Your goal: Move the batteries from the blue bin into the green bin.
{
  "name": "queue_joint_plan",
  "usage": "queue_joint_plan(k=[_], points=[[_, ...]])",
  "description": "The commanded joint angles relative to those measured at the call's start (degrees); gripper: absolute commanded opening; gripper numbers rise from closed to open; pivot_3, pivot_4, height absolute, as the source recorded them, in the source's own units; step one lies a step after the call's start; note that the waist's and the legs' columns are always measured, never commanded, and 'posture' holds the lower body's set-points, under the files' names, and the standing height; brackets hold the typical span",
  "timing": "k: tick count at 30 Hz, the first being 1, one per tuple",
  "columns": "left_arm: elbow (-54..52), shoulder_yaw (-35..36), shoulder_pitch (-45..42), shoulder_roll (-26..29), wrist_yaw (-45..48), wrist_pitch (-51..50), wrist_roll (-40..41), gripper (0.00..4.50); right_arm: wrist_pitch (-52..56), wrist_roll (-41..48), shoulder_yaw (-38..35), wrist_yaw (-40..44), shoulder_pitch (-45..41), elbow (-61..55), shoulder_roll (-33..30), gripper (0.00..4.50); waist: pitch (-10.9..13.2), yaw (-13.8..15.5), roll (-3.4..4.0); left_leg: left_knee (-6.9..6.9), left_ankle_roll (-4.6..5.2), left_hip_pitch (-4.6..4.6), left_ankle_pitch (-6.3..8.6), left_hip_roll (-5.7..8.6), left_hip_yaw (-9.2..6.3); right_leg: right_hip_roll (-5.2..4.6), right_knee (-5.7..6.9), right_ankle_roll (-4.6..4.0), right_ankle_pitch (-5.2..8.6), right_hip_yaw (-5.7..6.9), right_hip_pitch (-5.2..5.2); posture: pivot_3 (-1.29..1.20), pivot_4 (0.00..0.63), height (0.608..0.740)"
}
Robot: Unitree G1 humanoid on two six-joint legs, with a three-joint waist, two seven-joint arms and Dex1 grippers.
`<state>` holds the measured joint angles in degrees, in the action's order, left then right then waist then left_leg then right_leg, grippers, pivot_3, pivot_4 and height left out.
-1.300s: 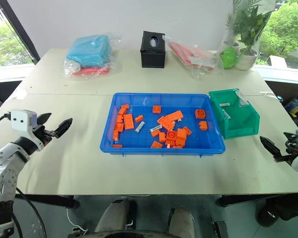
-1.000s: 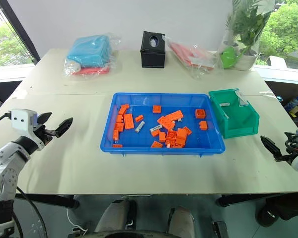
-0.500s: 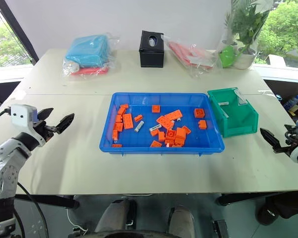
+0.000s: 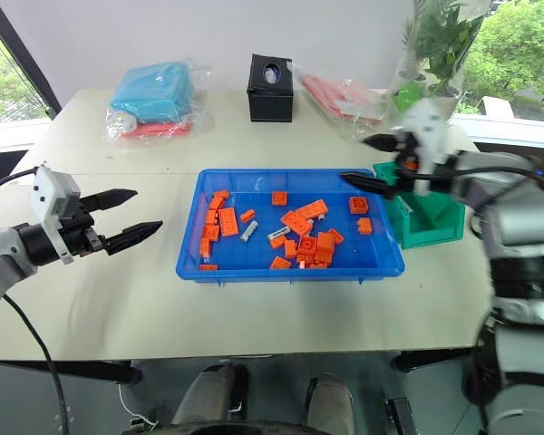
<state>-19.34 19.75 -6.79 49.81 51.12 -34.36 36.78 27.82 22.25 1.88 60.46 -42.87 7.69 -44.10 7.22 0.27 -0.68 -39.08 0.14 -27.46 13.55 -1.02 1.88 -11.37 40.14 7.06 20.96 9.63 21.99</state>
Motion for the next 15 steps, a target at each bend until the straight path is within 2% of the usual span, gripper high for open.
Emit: queue_joint_plan(k=[1, 4, 7, 11, 15], points=[[-2.2, 1.8, 0.0, 2.4, 2.4, 0.2, 1.1, 4.50, -1.4, -4.7, 8.3, 2.5, -6.8, 4.9, 6.8, 4.45, 0.0, 0.0, -0.03, 0.00, -0.01, 0.00, -0.01, 0.01, 0.05, 0.08, 0.06, -0.09, -0.10, -0.03, 0.06, 0.00, 0.150, 0.630], [-3.4, 3.4, 1.6, 2.7, 2.3, 0.2, 1.2, 4.50, -3.0, -10.0, 14.5, 1.3, -9.9, 10.2, 13.4, 4.45, 0.0, 0.0, -0.07, 0.08, -0.03, -0.05, -0.05, -0.01, 0.17, 0.13, 0.15, 0.11, -0.29, -0.10, 0.26, 0.00, 0.150, 0.630], [-6.5, 5.0, 4.4, 1.9, 1.2, -0.2, 1.4, 4.50, -1.0, -12.1, 17.4, -1.0, -9.4, 10.7, 18.7, 4.45, 0.0, 0.1, -0.14, 0.10, -0.10, -0.03, -0.13, -0.09, 0.22, 0.19, 0.25, 0.12, -0.34, -0.11, 0.31, 0.00, 0.150, 0.630], [-9.6, 6.7, 7.8, 1.5, 0.2, -0.8, 2.2, 4.50, 6.1, -11.5, 18.4, -1.7, -6.7, 5.3, 21.5, 4.45, 0.0, 0.5, -0.16, -0.01, -0.27, -0.03, -0.19, -0.24, 0.24, 0.30, 0.35, -0.03, -0.42, -0.16, 0.36, 0.00, 0.150, 0.630], [-10.9, 7.8, 9.3, 1.6, -0.1, -1.2, 3.0, 4.50, 12.1, -11.9, 18.8, -4.7, -5.1, 3.1, 23.7, 4.45, 0.0, 0.4, -0.15, -0.01, -0.32, 0.01, -0.20, -0.68, 0.29, 0.81, 0.29, -0.37, -0.37, -0.34, 0.48, 0.00, 0.150, 0.630]])
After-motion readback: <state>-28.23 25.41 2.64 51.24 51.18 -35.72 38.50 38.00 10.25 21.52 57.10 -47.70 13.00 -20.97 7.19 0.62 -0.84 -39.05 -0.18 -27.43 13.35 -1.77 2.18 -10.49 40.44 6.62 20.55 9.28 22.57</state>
